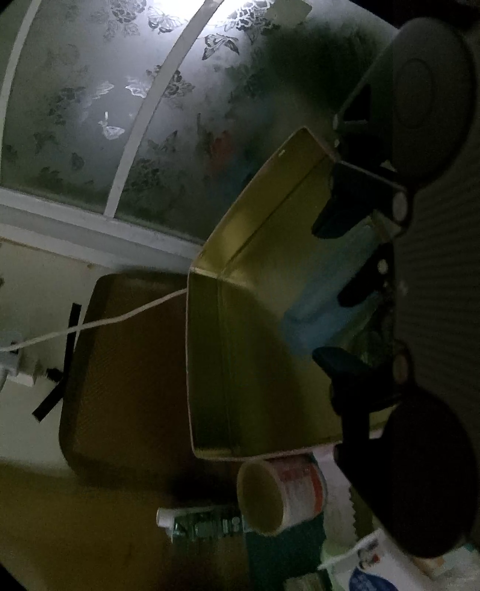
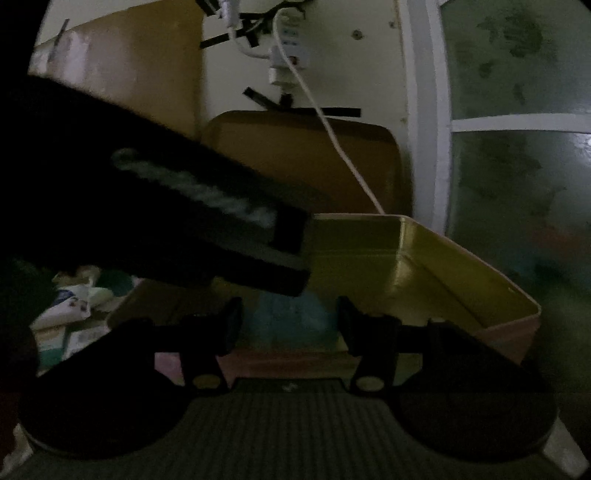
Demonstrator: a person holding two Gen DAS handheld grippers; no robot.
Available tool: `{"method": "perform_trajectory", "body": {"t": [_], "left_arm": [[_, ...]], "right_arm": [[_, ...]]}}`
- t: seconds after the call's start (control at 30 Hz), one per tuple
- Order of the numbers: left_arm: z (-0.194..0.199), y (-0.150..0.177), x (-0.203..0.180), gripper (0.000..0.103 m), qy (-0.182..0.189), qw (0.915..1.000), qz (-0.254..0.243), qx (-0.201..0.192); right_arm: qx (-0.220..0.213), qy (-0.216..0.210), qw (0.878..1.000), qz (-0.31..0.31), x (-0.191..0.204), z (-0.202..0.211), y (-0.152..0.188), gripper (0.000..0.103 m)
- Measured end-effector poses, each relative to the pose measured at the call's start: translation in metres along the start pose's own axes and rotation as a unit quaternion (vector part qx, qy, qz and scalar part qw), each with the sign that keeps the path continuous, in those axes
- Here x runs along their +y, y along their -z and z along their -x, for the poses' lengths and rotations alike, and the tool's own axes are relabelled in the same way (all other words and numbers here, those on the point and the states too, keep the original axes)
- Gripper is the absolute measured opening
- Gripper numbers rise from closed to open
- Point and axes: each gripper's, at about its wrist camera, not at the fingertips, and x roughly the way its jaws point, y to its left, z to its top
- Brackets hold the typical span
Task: Organize soft objects
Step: 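Lower the blue plastic case into the pink tin and open the left tool, then move the left tool back toward the white wet-wipes pack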
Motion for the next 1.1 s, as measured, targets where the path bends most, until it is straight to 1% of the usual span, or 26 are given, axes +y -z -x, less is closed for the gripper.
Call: {"method": "perform_trajectory", "body": {"t": [0.13,0.2,0.3,0.37,0.43,0.5,0.57,0.6,0.67,0.73,0.8,0.83,0.87,0.93,0.97,1.03,1.1], "left_arm": [[0.033,0.008,0.013,0.067,-0.001,0.9996,0.009,-0.025],[0.056,0.017,0.023,0.07,-0.007,0.9991,0.014,-0.04],[0.087,0.04,0.045,0.07,-0.026,0.9982,0.023,-0.05],[0.106,0.058,0.065,0.07,-0.054,0.9968,0.033,-0.05],[0.122,0.076,0.087,0.07,-0.091,0.9938,0.044,-0.047],[0.137,0.092,0.111,0.07,-0.129,0.9889,0.061,-0.042],[0.148,0.106,0.138,0.07,-0.172,0.9809,0.085,-0.032],[0.153,0.112,0.15,0.07,-0.199,0.9753,0.093,-0.026],[0.162,0.121,0.173,0.07,-0.257,0.9614,0.096,-0.015],[0.17,0.128,0.191,0.07,-0.301,0.9487,0.095,-0.008],[0.177,0.135,0.207,0.073,-0.332,0.938,0.1,-0.004],[0.181,0.137,0.215,0.074,-0.341,0.9343,0.105,-0.004],[0.183,0.139,0.22,0.075,-0.342,0.9326,0.114,-0.003],[0.189,0.141,0.23,0.08,-0.325,0.9356,0.138,-0.015],[0.188,0.14,0.231,0.085,-0.326,0.9352,0.138,-0.013],[0.181,0.138,0.228,0.085,-0.335,0.934,0.123,-0.002],[0.177,0.14,0.221,0.085,-0.339,0.9355,0.099,0.009]], "right_arm": [[-0.017,0.004,1.0,-0.007,0.004,0.013,0.001,0.058],[-0.028,0.005,1.0,-0.009,0.007,0.021,0.002,0.058],[-0.043,0.002,0.999,-0.017,0.013,0.034,0.004,0.058],[-0.051,-0.006,0.998,-0.025,0.02,0.042,0.006,0.058],[-0.051,-0.022,0.998,-0.03,0.029,0.049,0.009,0.058],[-0.048,-0.044,0.998,-0.025,0.043,0.054,0.012,0.058],[-0.038,-0.07,0.997,-0.011,0.06,0.055,0.013,0.058],[-0.032,-0.083,0.996,-0.004,0.069,0.054,0.014,0.058],[-0.016,-0.109,0.994,0.006,0.088,0.051,0.015,0.058],[0.003,-0.133,0.991,0.011,0.103,0.046,0.017,0.058],[0.026,-0.153,0.988,0.013,0.116,0.039,0.019,0.058],[0.036,-0.16,0.986,0.014,0.121,0.036,0.02,0.058],[0.045,-0.164,0.985,0.017,0.126,0.033,0.021,0.058],[0.062,-0.17,0.983,0.024,0.136,0.031,0.026,0.058],[0.072,-0.171,0.982,0.03,0.14,0.029,0.028,0.058],[0.086,-0.168,0.981,0.053,0.15,0.027,0.03,0.058],[0.099,-0.17,0.978,0.067,0.154,0.025,0.03,0.059]]}}
